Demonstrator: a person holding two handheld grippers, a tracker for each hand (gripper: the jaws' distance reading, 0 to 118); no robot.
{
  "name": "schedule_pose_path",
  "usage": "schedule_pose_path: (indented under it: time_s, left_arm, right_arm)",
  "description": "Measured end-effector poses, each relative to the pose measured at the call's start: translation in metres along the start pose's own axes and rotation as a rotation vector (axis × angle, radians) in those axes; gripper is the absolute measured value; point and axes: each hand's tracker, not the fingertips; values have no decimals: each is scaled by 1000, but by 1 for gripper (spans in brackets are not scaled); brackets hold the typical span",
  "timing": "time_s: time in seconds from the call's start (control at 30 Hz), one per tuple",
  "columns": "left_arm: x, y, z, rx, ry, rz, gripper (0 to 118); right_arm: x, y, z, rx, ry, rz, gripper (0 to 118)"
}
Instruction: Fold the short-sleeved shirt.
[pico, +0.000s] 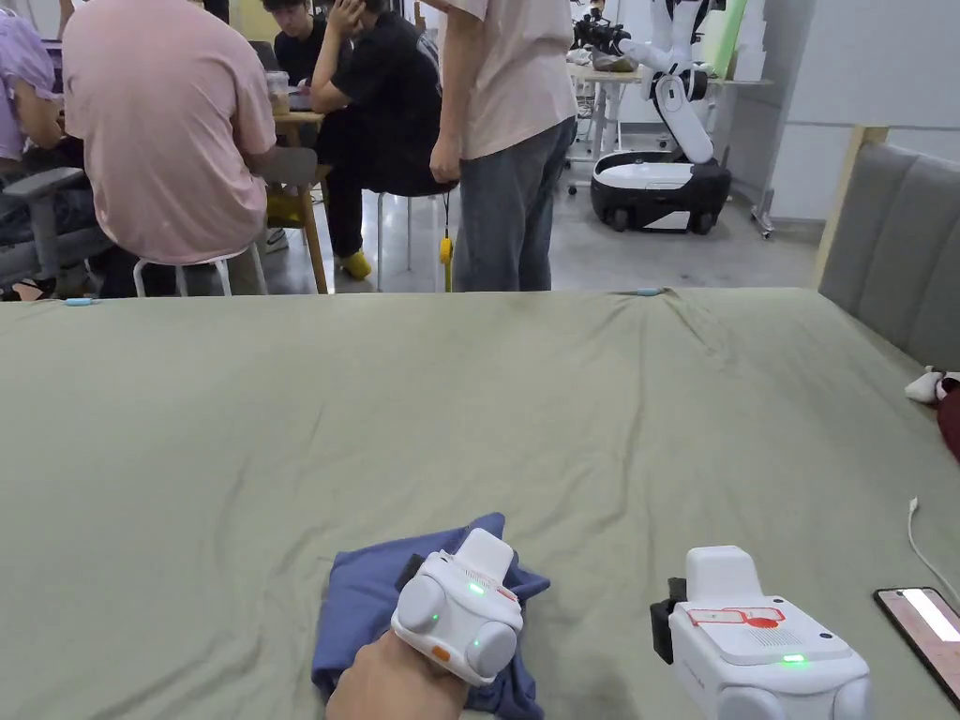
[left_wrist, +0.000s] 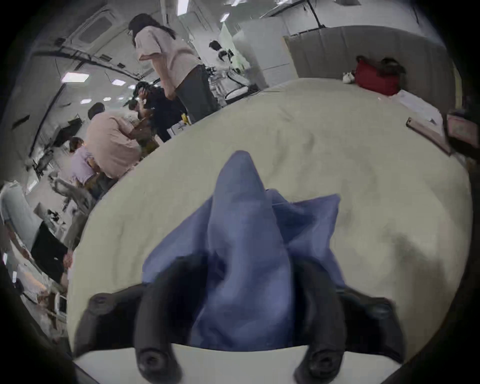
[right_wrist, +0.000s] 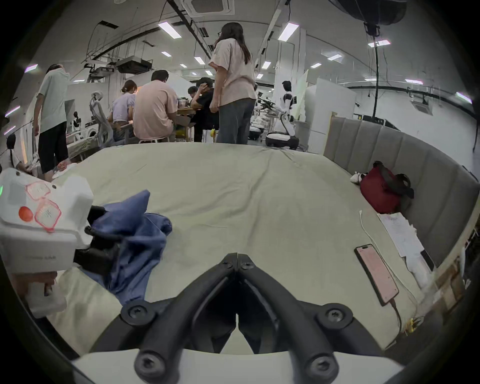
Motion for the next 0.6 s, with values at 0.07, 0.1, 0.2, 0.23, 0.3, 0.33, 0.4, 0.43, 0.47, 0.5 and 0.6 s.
schedule_pose_path:
  time_s: [0.07,0.1,0.2,0.23,0.3,0.33,0.4,0.43,0.47,0.5,0.6]
  left_arm:
    - [-17,6,16,10,-137,68,83]
    - [-33,10,29,52,-202,168,83]
    - [-78,16,68,207,-324,416,84]
    - [-91,15,72,224,-319,469,87]
    - [-109,8,64,184,-281,537,92]
    - [-116,2,57,129,-231,560,91]
    - [-124,-14,39,52,-229,560,59]
    - [-120,-18,31,28,-259,578,24]
    - [-117,-25,24,4,-307,606,1]
    - [-113,-30,21,-2,-355,631,0]
    - [-84,-35,8,-18,-632,679,0]
  right_arm:
    - [-2,1,1,5,11,-1,0]
    - [-4,2,1,9,18,-2,0]
    - [-13,6,-3,19,41,-12,0]
    - [-16,7,-5,19,48,-13,0]
    - [-24,6,-7,13,74,-21,0]
    - [-26,5,-9,8,80,-21,0]
    - [-32,2,-11,4,85,-13,0]
    - [-34,1,-11,1,91,-13,0]
    - [-33,1,-14,-3,95,-15,0]
    - [-34,0,-16,-6,95,-16,0]
    - [-31,-1,-23,-23,91,-16,0]
